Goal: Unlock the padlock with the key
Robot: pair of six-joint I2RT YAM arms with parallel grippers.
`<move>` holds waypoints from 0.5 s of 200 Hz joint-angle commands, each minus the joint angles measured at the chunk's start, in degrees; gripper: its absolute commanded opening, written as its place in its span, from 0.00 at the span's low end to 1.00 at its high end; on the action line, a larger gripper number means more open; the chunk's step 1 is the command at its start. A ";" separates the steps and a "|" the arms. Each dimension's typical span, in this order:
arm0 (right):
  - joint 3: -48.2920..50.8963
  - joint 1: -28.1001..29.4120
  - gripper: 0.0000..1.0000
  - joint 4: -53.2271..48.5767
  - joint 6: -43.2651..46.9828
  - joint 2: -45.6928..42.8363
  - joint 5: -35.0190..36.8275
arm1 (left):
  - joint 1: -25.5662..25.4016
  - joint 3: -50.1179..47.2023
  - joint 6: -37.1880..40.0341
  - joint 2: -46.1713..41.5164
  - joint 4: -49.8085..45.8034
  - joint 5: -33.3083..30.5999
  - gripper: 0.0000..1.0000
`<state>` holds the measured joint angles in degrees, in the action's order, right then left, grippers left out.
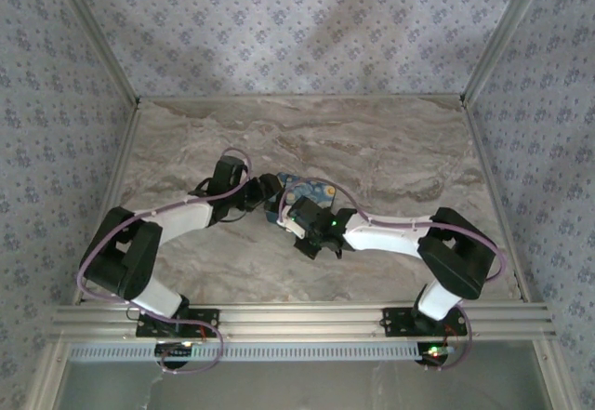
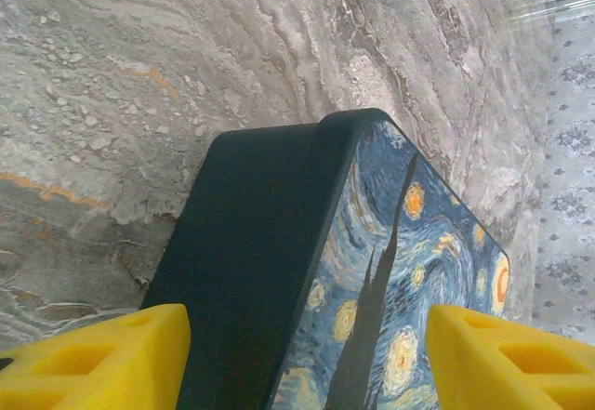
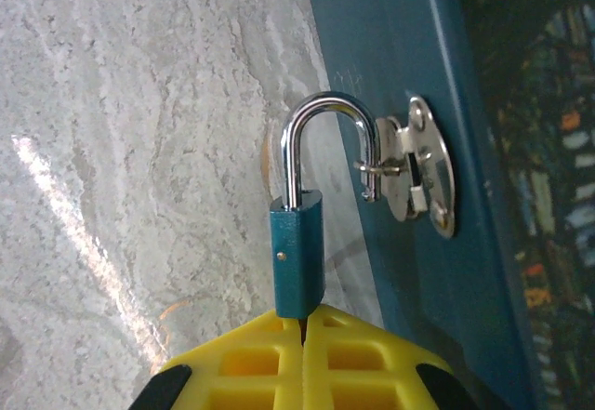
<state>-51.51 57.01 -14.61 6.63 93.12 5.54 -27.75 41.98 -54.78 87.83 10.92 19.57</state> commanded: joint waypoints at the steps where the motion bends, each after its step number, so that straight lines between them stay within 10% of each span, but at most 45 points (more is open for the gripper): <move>1: -2.73 1.07 0.00 1.11 3.91 1.92 1.99 | 0.19 1.00 -1.21 0.92 3.31 1.97 0.67; 100: -2.74 3.08 0.00 2.89 5.53 0.40 4.59 | 0.62 -1.50 -2.17 -1.28 4.06 0.51 0.66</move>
<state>-54.17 59.05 -12.05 11.55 95.81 8.80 -27.75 41.74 -56.71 89.03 13.98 20.34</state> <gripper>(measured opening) 0.066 0.663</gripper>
